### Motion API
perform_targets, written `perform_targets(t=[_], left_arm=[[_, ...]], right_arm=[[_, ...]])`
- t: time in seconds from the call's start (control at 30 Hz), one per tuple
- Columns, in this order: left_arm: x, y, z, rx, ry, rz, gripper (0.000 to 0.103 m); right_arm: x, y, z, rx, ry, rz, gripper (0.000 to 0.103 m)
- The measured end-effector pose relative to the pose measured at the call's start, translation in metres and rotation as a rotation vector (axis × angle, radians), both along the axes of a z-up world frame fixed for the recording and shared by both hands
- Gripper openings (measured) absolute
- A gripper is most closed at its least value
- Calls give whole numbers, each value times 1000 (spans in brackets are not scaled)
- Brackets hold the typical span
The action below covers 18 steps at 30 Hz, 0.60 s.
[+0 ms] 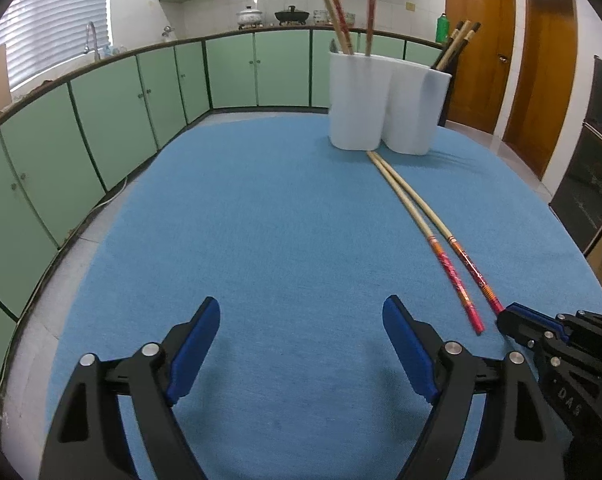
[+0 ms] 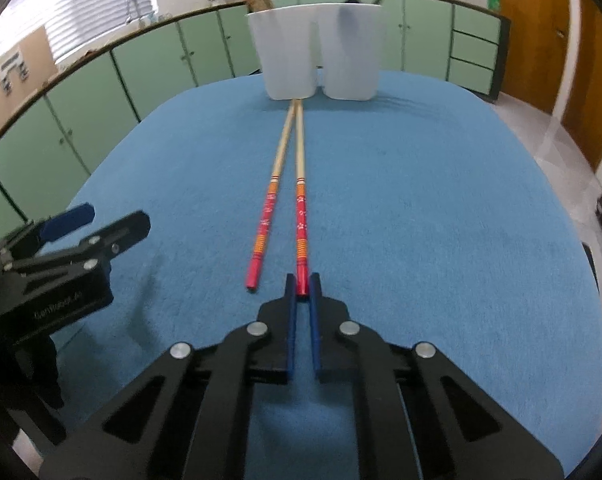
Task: Organize utensils
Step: 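Grasp a red chopstick with the right tool while the left tool grasps the other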
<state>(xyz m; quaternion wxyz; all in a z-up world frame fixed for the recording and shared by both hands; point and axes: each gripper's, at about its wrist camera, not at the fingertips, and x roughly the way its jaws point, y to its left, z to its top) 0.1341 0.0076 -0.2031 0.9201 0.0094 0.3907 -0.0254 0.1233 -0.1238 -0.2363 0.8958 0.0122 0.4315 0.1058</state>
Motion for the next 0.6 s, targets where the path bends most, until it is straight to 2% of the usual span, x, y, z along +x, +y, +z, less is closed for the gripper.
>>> perform_targets(t=[0.33,0.6], left_arm=[[-6,-41,1,-68,20,-64,80],[-3,-72,-9,-73,72,-95,61]], right_arm=[[-10,-54,2,10,-7,-99,5],[-7,-74,0,12,-5,-115,5]])
